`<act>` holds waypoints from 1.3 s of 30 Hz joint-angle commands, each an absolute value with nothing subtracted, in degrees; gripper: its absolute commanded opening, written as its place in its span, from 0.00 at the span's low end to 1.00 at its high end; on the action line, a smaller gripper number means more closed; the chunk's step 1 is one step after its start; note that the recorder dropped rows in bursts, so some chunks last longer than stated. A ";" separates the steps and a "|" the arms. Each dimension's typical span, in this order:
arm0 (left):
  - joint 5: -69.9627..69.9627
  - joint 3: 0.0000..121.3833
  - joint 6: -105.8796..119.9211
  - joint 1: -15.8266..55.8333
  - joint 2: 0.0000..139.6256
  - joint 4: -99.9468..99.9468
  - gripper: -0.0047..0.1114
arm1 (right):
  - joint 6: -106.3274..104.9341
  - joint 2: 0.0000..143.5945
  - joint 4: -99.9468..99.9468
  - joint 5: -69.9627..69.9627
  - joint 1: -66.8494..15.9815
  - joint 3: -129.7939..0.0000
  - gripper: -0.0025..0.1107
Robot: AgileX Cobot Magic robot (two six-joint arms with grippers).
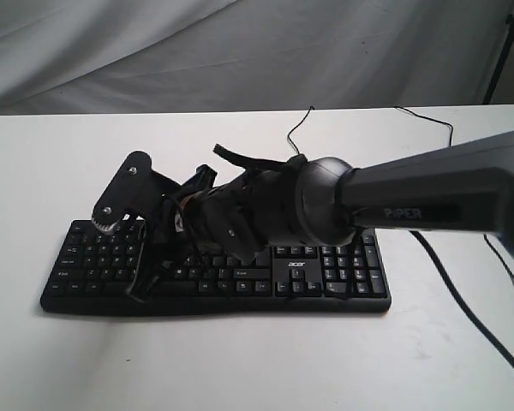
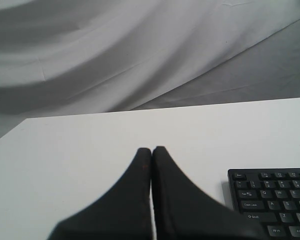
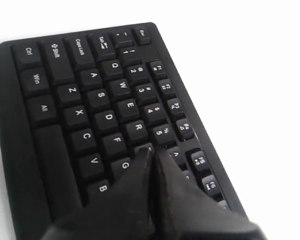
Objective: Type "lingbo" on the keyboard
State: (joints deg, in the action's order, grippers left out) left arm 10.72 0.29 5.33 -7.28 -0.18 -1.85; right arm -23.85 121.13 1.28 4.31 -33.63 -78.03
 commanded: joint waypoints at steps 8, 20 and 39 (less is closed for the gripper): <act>10.48 0.00 5.18 -7.07 0.00 -1.82 0.05 | -23.57 119.09 0.40 3.51 -29.22 -74.45 0.02; 10.48 0.00 5.18 -7.07 0.00 -1.82 0.05 | -23.69 120.98 0.40 3.03 -27.89 -74.45 0.02; 10.48 0.00 5.18 -7.07 0.00 -1.82 0.05 | -23.54 121.72 -0.58 4.56 -27.28 -74.45 0.02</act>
State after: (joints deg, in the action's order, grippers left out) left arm 10.72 0.29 5.33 -7.28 -0.18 -1.85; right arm -23.85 121.85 0.00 4.31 -27.59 -74.87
